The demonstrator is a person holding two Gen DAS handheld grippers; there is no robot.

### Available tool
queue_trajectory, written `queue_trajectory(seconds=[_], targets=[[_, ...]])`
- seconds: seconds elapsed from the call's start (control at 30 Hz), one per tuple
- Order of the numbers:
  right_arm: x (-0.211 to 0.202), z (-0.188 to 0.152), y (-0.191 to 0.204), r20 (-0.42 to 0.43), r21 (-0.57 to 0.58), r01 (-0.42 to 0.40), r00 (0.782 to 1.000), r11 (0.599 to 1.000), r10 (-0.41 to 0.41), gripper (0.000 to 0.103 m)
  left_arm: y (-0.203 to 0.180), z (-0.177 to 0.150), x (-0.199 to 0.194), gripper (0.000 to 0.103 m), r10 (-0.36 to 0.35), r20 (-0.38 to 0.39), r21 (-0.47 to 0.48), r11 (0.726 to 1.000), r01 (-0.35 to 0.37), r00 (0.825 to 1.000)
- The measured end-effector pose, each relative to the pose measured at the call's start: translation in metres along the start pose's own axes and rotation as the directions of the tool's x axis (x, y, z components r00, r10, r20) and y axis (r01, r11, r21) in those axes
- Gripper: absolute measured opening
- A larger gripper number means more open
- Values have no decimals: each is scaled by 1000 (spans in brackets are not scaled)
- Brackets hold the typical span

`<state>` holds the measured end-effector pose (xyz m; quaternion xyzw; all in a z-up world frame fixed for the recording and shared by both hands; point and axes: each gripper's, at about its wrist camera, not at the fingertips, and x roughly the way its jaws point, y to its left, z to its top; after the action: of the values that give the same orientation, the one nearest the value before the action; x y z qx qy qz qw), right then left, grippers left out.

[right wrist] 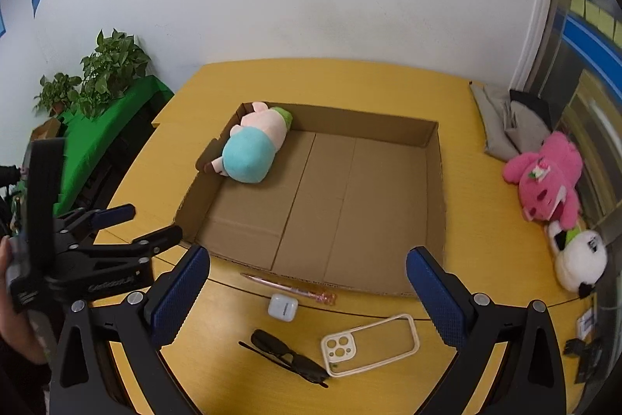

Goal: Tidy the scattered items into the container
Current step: 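Open the left gripper to drop the pig plush in the box, then withdraw both grippers from the box toward the items on the table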

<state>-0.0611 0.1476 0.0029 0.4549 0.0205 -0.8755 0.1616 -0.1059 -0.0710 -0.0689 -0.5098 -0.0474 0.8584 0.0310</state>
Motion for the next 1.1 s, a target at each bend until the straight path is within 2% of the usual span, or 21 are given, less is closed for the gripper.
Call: queue_trajectory(seconds=[0.07, 0.13, 0.23, 0.33, 0.4, 0.53, 0.67, 0.8, 0.97, 1.03, 1.1], targets=[[25, -7, -19, -38, 20, -11, 999, 1000, 12, 103, 4, 1, 32, 84, 17, -56, 10, 1000, -17, 998], [48, -11, -36, -81, 32, 28, 996, 999, -25, 103, 6, -3, 55, 84, 40, -111, 16, 999, -38, 993], [80, -13, -56, -130, 5, 47, 990, 999, -46, 103, 13, -8, 78, 84, 26, -153, -30, 999, -31, 988], [101, -11, -69, -159, 2, 10, 987, 1000, -9, 103, 15, -9, 94, 84, 29, -170, -58, 998, -39, 985], [111, -10, -78, -176, 37, -4, 984, 999, 11, 103, 12, -9, 101, 84, 52, -181, -40, 997, -60, 982], [138, -14, -92, -222, 108, -11, 975, 994, 35, 103, 10, -14, 118, 84, 55, -231, -19, 998, -61, 971], [167, -24, -95, -282, 106, -2, 959, 994, 32, 103, 17, -19, 126, 84, 17, -256, -68, 997, -35, 967], [186, -34, -100, -314, 114, 3, 949, 994, 33, 103, 16, -26, 129, 84, 14, -263, -75, 997, -34, 965], [198, -59, -122, -364, 152, 53, 932, 987, 6, 103, 15, -35, 125, 84, -11, -268, -98, 995, -16, 963], [196, -68, -129, -351, 147, 48, 936, 988, 7, 102, 14, -41, 125, 84, -4, -279, -87, 996, -21, 960], [196, -76, -133, -371, 142, 58, 929, 988, -1, 102, 14, -47, 124, 84, -8, -291, -90, 996, -19, 957]])
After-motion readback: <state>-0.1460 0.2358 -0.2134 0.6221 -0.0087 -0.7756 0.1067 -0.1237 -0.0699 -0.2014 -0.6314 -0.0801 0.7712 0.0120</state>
